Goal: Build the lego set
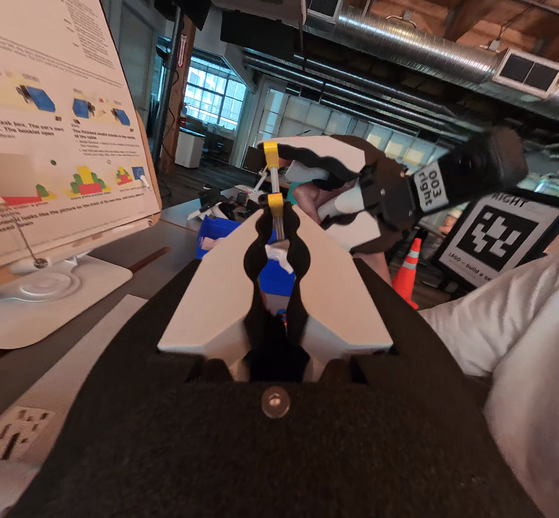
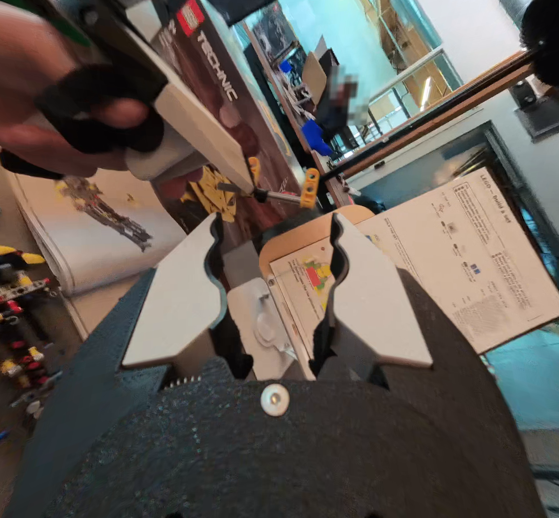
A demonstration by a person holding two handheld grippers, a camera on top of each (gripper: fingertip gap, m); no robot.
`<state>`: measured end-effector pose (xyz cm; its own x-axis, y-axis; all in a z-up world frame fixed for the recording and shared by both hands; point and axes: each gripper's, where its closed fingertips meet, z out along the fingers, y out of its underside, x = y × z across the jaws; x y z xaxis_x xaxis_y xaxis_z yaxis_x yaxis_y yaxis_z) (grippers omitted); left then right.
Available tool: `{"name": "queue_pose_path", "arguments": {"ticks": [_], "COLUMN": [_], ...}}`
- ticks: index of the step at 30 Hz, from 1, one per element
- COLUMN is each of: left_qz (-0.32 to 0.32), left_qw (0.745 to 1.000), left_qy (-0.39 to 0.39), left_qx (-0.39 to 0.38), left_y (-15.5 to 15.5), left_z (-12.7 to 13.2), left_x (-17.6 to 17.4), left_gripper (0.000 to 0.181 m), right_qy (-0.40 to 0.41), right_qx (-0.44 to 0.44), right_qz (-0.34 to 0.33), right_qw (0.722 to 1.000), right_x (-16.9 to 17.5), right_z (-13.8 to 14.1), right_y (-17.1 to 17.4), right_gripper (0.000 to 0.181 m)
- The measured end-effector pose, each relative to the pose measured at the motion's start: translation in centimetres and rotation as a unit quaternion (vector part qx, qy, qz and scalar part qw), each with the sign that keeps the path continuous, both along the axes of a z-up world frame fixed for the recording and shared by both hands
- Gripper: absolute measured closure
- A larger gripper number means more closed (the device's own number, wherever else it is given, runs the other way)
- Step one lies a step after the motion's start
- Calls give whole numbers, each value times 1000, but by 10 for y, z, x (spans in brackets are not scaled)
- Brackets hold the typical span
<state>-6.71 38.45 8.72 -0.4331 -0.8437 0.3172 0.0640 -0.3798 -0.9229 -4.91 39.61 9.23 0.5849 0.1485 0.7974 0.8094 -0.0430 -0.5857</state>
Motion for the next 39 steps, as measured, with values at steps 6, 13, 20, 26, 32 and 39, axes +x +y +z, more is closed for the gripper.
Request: {"name": "queue_pose_path", "arguments": {"ticks": [6, 13, 20, 26, 32, 39], "left_qz": [2, -7, -8, -13, 4, 74], "left_qw": [999, 999, 999, 998, 999, 996], "left_qy": [2, 1, 8, 4, 12, 40], "left_qx": [-46, -47, -50, -66, -45, 4], "left_y": [0, -8, -7, -5, -2, 6], "left_z": [2, 0, -4, -3, -5, -14], "left_x": [5, 9, 11, 10, 10, 18], "left_gripper": [175, 175, 175, 175, 175, 175], "right_qy": [-3, 14, 7, 20, 23, -35], "right_qx": [5, 16, 8, 4, 4, 34], "right_qz": [-10, -15, -16, -13, -11, -44], "right_qw": [1000, 1000, 1000, 1000, 1000, 998], "right_x": [-11, -5, -3, -5, -5, -1], "right_z": [-4, -1, -5, -6, -8, -9], "right_y": [10, 11, 13, 16, 18, 24], "right_gripper": [97, 113, 114, 118, 118, 117]}}
